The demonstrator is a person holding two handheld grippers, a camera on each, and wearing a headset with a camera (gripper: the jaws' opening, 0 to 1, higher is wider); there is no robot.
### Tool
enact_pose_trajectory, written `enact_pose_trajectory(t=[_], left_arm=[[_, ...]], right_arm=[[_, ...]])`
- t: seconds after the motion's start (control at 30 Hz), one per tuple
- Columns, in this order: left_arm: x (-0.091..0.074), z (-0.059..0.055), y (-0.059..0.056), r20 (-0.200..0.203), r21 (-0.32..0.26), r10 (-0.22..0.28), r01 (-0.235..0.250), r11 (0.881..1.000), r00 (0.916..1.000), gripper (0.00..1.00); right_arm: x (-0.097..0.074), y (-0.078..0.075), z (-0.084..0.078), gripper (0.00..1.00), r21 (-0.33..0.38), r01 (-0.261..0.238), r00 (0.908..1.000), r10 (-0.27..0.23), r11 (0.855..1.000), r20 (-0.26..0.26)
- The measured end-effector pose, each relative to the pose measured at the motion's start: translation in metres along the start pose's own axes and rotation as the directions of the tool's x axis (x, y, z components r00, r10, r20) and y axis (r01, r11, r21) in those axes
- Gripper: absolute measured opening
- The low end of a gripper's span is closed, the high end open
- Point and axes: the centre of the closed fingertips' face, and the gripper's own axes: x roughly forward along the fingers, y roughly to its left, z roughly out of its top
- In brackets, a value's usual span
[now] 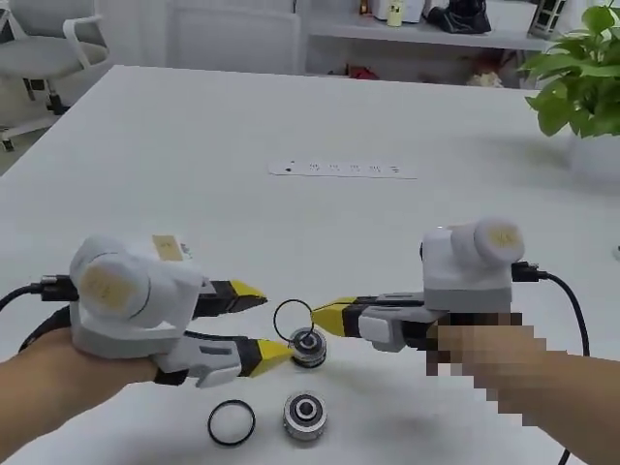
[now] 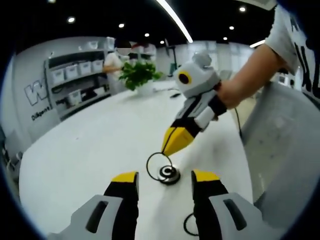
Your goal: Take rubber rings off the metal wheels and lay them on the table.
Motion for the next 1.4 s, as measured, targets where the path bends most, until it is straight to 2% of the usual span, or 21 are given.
enact_pose_trajectory(t=[0.3,0.67,1.17,1.4], left_arm=[[-0.022,-0.009,0.005,0.003,-0.022,0.030,-0.030,0.999,0.9996,0.56],[-0.039,-0.020,0.005,0.000,-0.049,0.053,-0.052,0.997,0.9986,0.62],[-0.052,-0.030,0.011,-0.014,-0.070,0.078,-0.079,0.994,0.9968,0.62],[-0.053,-0.034,0.012,-0.023,-0.070,0.081,-0.083,0.994,0.9964,0.62]], right_arm=[[0.014,0.014,0.000,0.00,-0.006,-0.033,0.9994,0.033,0.999,-0.010],[0.033,0.027,-0.011,0.00,-0.012,-0.068,0.9964,0.067,0.998,-0.053],[0.055,0.039,-0.033,0.00,-0.016,-0.103,0.9883,0.100,0.995,-0.115],[0.059,0.039,-0.040,0.00,-0.029,-0.103,0.9857,0.098,0.994,-0.137]])
